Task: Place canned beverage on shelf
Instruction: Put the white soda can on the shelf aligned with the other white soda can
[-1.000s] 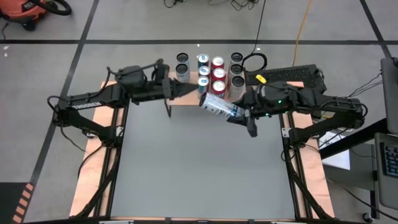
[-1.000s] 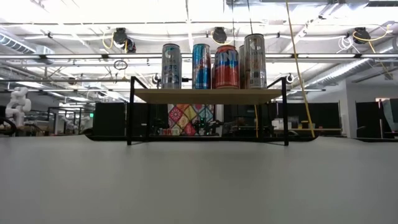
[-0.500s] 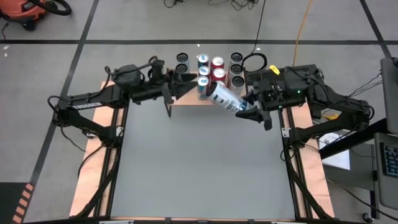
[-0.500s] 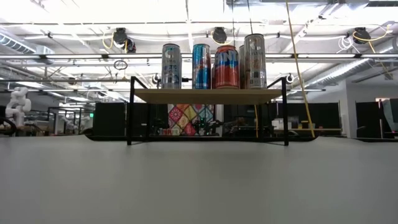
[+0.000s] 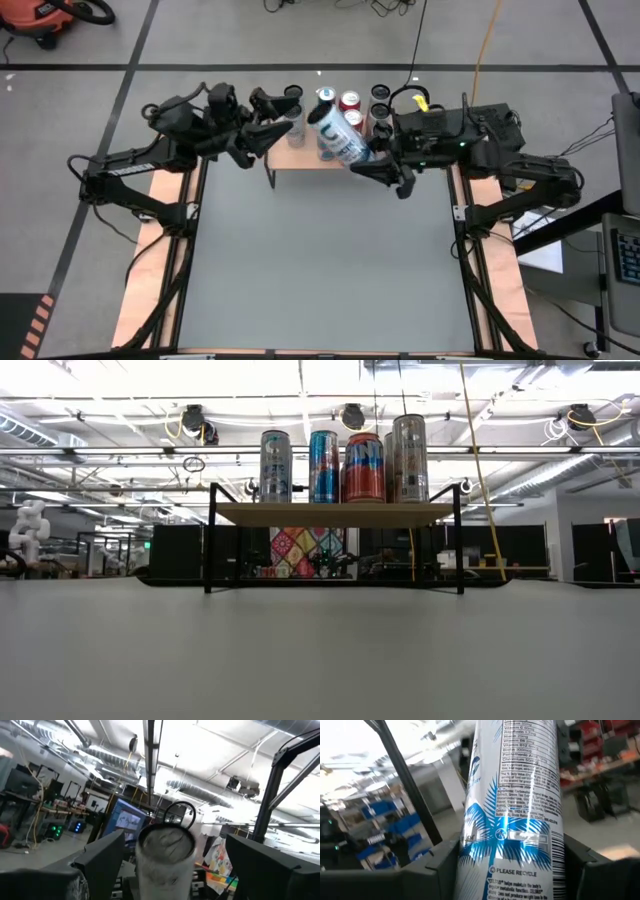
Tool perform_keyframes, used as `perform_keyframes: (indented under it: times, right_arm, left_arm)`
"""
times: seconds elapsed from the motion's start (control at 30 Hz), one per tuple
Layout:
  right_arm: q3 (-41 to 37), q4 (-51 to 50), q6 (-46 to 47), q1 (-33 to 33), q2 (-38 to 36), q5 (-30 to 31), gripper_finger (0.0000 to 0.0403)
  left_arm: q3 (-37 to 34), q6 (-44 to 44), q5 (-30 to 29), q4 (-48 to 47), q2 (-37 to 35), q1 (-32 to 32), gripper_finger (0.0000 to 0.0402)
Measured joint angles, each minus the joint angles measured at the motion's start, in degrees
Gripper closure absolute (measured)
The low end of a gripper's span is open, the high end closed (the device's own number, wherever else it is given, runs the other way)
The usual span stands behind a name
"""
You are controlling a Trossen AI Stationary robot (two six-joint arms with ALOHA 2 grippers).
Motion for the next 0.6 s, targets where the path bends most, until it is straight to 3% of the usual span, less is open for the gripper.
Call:
perform_keyframes:
  times: [0.17, 0.6]
  right_arm:
    - [0.0, 11.51, 0.14, 0.0, 5.61, 0.19, 0.0198]
    - [-0.04, 25.81, 2.4, 0.22, 14.91, 2.69, 0.0198]
  left_arm:
    - [0.0, 2.37, -0.02, -0.68, -0.84, 0.11, 0.0055]
    - [0.0, 2.76, 1.27, -7.93, -2.23, 0.17, 0.0055]
